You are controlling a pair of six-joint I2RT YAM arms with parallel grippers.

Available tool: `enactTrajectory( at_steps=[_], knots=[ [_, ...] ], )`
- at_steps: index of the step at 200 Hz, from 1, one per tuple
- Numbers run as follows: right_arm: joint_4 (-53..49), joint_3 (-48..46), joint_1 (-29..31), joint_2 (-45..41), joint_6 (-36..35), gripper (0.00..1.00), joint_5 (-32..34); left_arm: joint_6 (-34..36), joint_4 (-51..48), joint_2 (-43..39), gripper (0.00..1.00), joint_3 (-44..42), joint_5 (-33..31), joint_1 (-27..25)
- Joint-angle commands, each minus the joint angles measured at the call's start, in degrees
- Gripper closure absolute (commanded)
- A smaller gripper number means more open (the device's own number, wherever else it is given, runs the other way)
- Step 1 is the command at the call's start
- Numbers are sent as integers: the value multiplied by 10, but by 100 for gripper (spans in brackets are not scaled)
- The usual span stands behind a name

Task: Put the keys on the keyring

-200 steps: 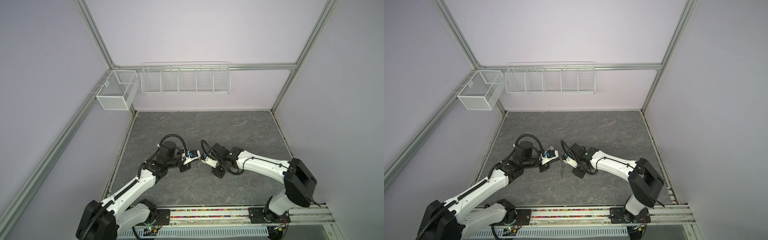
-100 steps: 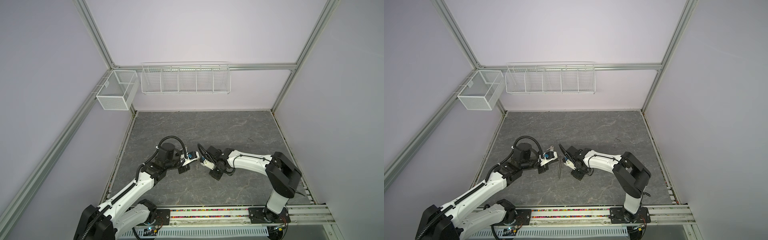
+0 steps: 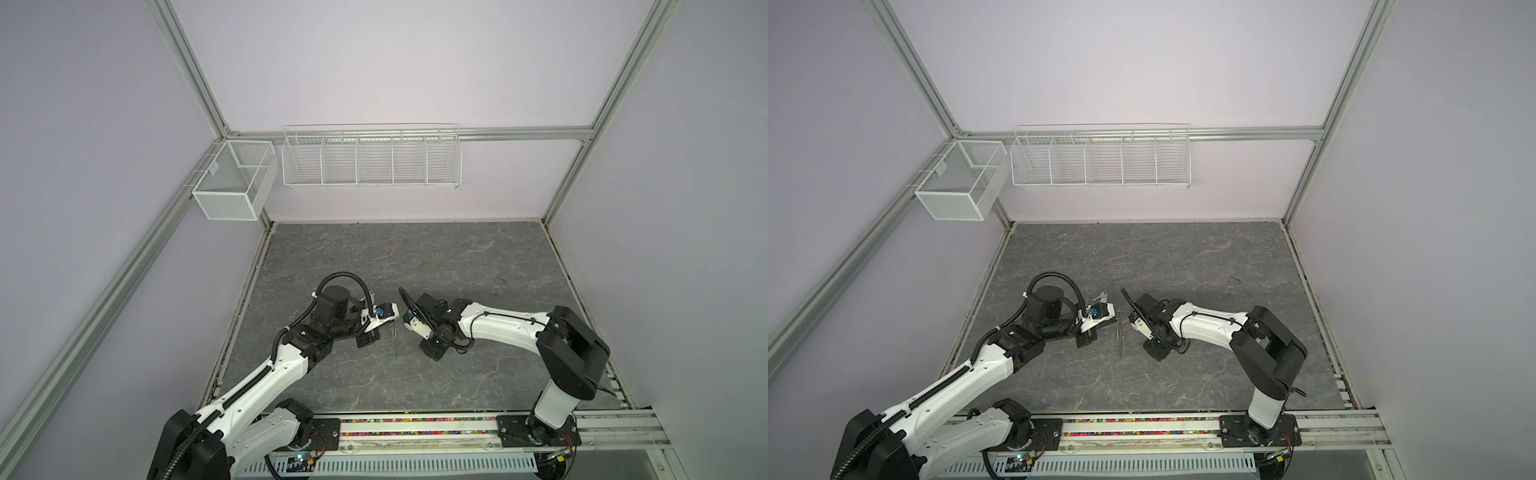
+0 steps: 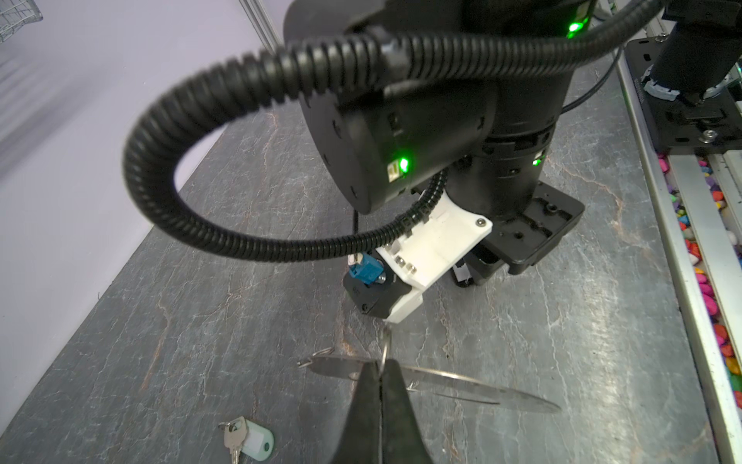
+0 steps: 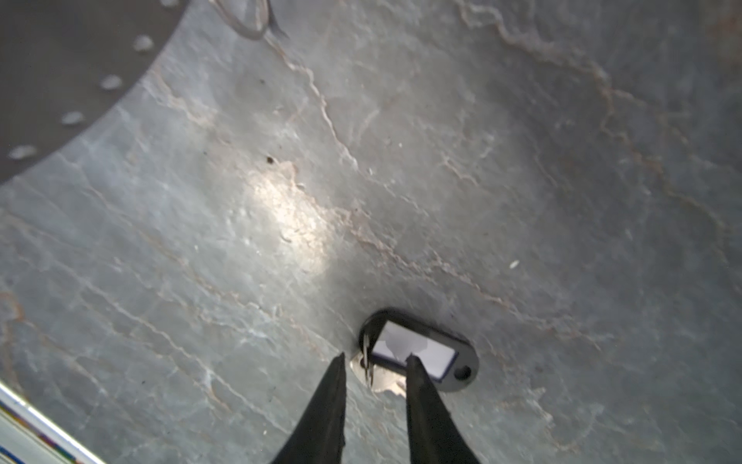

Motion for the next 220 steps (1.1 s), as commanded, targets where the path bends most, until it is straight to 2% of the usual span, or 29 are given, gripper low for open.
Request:
enactTrajectory(
  at_steps=[1, 89, 220],
  knots=[
    [2, -13, -3, -20, 20, 70, 13, 7, 3, 1, 100, 0, 11, 2],
    [41, -47, -3, -32, 32, 78, 9, 8, 12, 15, 100, 3, 15, 2],
    [28, -34, -2, -2, 27, 81, -4, 9, 12, 25, 100, 10, 14, 2]
  ],
)
